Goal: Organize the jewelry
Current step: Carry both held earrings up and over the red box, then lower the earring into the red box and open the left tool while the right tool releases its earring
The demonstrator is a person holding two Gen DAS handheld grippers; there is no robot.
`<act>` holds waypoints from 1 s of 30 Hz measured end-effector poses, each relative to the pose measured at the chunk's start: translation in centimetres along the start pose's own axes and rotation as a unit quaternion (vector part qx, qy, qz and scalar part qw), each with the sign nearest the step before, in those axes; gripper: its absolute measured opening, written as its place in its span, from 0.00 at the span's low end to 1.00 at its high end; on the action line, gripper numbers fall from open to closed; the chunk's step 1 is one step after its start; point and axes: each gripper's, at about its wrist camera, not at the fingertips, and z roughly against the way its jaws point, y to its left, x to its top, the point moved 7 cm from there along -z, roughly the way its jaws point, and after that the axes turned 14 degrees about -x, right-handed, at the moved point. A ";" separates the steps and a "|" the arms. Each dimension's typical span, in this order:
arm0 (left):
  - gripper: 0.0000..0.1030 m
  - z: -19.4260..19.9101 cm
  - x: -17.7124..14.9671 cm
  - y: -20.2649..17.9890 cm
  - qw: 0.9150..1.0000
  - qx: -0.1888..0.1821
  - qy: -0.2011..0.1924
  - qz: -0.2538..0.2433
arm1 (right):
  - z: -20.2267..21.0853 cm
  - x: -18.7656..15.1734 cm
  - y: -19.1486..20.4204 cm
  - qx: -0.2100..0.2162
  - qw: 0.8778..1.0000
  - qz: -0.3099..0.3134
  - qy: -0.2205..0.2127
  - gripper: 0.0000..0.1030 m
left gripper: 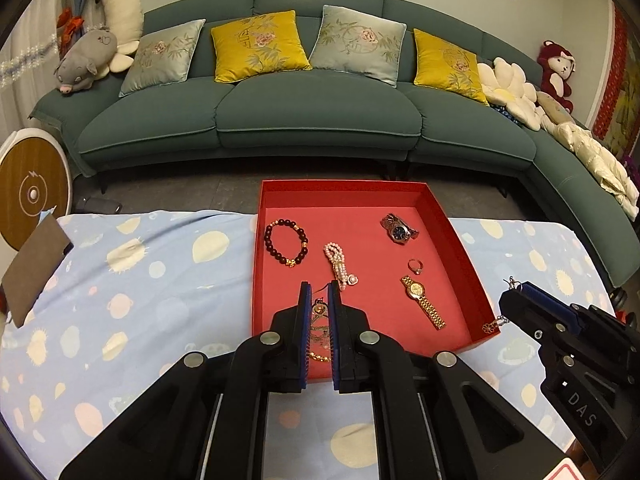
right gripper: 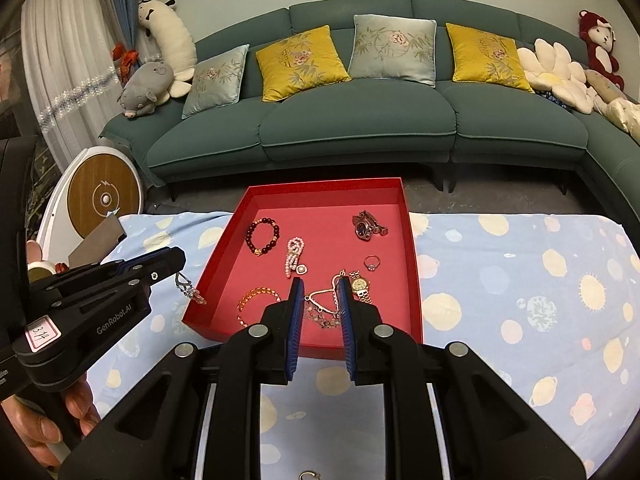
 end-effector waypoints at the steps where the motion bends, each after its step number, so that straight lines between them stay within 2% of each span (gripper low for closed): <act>1: 0.06 -0.4 0.3 0.0 1.000 0.001 0.000 0.001 | -0.4 0.1 -0.2 -0.003 1.000 -0.003 0.002 0.16; 11: 0.06 -3.8 2.3 -0.3 1.000 0.013 -0.002 -0.005 | -4.3 2.0 -0.2 -0.018 1.000 -0.007 0.013 0.16; 16: 0.06 -5.7 3.3 0.3 1.000 0.015 -0.001 0.002 | -5.5 3.2 0.0 -0.012 1.000 -0.011 0.011 0.16; 27: 0.06 -9.7 3.0 2.9 0.999 0.022 0.021 0.015 | -9.2 5.4 1.1 0.004 1.000 -0.022 0.003 0.16; 30: 0.06 -10.5 2.6 3.6 0.999 0.024 0.030 0.017 | -10.8 4.9 1.6 0.008 0.999 -0.029 0.017 0.16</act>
